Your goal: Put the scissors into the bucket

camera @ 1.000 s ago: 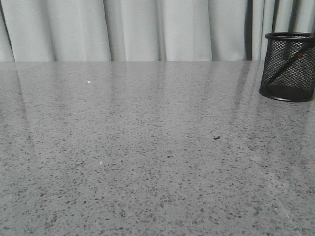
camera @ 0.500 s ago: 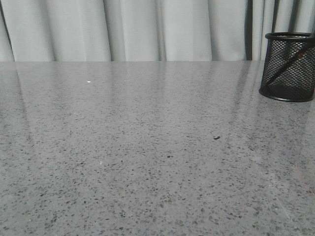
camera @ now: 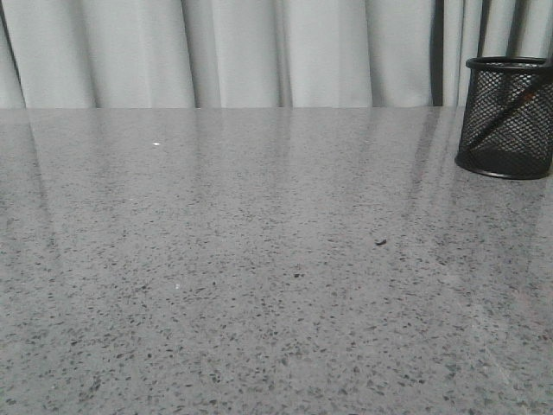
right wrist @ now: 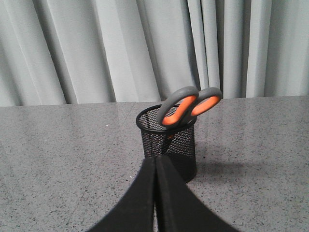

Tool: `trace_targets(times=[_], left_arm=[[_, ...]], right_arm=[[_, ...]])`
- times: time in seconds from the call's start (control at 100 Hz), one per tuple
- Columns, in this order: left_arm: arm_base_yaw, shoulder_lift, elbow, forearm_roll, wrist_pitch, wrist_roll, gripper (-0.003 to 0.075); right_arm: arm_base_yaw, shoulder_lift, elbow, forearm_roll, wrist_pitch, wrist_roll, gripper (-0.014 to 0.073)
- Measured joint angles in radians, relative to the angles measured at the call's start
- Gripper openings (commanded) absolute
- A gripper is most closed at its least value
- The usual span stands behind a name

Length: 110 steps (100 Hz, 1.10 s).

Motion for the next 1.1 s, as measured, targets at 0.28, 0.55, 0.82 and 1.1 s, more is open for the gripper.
trace_targets(times=[0.28, 0.55, 0.82, 1.1], left_arm=[[0.095, -0.099, 0.164, 0.209, -0.002, -0.242, -0.002], [0.118, -0.167, 0.307, 0.19, 0.008, -0.262, -0.002], [0.119, -0.167, 0.307, 0.152, -0.001, -0.212, -0.002], [0.119, -0.167, 0.307, 0.145, -0.001, -0.213, -0.002]], right_arm=[[0.0, 0.0, 0.0, 0.0, 0.0, 0.0, -0.007], [0.0, 0.0, 0.0, 0.0, -0.002, 0.0, -0.007], [0.0, 0.0, 0.0, 0.0, -0.002, 0.0, -0.007], [0.0, 0.0, 0.0, 0.0, -0.002, 0.0, -0.007]])
